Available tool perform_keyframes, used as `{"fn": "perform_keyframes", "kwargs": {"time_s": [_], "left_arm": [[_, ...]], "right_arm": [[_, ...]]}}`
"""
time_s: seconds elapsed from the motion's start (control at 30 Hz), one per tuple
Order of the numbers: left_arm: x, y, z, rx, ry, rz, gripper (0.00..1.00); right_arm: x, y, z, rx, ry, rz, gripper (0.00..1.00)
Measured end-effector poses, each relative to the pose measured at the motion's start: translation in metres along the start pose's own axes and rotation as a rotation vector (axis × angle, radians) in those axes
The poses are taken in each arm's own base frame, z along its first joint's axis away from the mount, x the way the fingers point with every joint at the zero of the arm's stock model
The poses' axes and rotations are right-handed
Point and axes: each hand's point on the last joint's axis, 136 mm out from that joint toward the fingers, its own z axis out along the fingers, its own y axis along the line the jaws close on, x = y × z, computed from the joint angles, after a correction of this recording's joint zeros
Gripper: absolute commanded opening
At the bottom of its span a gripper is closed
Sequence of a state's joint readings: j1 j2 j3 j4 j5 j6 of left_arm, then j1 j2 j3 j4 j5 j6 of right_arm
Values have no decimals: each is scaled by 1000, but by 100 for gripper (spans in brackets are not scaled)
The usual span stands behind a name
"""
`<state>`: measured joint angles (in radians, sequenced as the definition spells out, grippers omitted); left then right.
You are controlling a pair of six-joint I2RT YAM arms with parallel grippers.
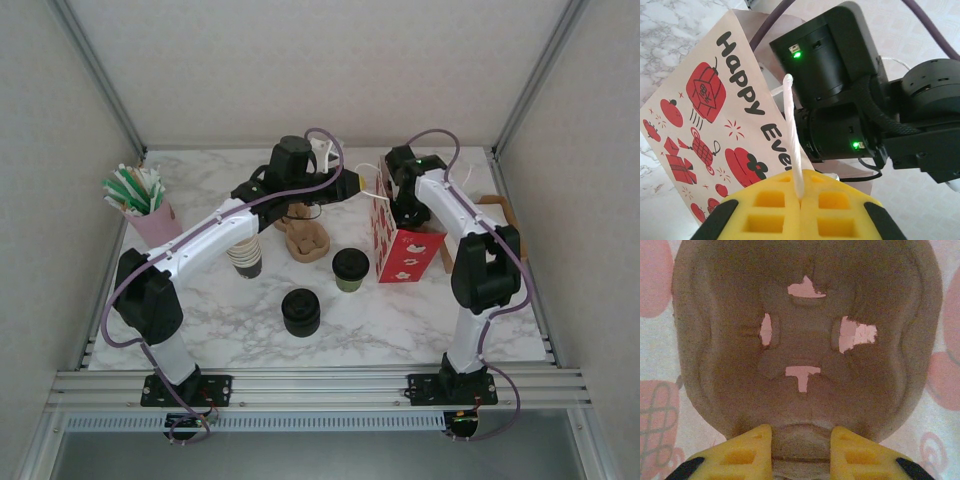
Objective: Pack the takeout coffee
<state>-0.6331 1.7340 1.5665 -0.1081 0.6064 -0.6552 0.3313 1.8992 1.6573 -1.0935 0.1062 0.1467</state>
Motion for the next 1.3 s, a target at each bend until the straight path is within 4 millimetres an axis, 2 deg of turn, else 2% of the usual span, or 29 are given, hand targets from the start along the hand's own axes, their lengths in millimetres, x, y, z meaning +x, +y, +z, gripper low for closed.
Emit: {"fn": "perform_keyframes", "kwargs": {"time_s": [0.8,1.13,1.3], "left_arm": [[0,0,0,0,0,0,0],[0,0,0,0,0,0,0],[0,0,0,0,0,0,0]], "right_arm": [[14,6,44,-19,60,-5,30],[15,6,47,-19,65,-8,35],[15,7,47,-21,64,-9,43]]}}
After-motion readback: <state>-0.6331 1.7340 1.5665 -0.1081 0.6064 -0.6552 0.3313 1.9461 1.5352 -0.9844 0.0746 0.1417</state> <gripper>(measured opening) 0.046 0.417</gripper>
